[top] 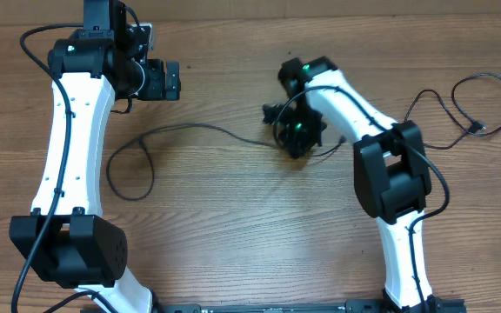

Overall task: Untangle cables
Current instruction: 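Carry the second cable to the right edge with the right gripper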

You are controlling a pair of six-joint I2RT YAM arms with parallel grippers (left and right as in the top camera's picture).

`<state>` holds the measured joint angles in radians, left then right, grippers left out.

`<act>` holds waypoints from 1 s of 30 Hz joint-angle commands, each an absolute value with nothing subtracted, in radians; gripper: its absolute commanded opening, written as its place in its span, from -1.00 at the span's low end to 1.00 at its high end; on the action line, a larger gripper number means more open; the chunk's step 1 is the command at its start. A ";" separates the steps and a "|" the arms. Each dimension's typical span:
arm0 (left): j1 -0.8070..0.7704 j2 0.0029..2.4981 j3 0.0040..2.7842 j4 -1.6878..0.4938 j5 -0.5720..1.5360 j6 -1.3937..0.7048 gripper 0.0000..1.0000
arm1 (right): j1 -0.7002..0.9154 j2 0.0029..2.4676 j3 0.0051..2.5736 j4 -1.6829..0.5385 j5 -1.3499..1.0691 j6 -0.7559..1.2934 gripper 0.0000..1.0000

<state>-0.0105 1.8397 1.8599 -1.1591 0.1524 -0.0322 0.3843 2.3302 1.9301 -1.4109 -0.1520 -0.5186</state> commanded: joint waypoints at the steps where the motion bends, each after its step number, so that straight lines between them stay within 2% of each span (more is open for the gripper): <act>1: -0.006 1.844 1.880 -1.159 0.149 -0.052 0.99 | 0.318 2.307 2.058 -1.452 -0.090 -0.387 -0.92; 9: -0.006 1.844 1.880 -1.159 0.149 -0.052 0.99 | 0.131 2.306 2.508 -1.676 -0.086 -0.122 -0.92; 12: -0.006 1.844 1.880 -1.159 0.149 -0.052 0.99 | 0.053 2.281 2.692 -1.693 -0.093 0.019 -0.93; 20: -0.006 1.844 1.880 -1.159 0.149 -0.052 0.99 | -0.109 2.153 3.038 -1.663 -0.086 0.065 -0.93; 24: -0.006 1.844 1.880 -1.159 0.149 -0.052 0.99 | -0.191 2.079 3.142 -1.627 0.005 0.118 -0.93; 30: -0.006 1.844 1.880 -1.159 0.149 -0.052 0.99 | -0.331 1.929 3.142 -1.525 0.063 0.187 -0.93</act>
<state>-0.0105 1.8397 1.8599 -1.1595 0.1524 -0.0322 -0.2852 1.9888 3.1218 -1.5452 0.0124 0.1322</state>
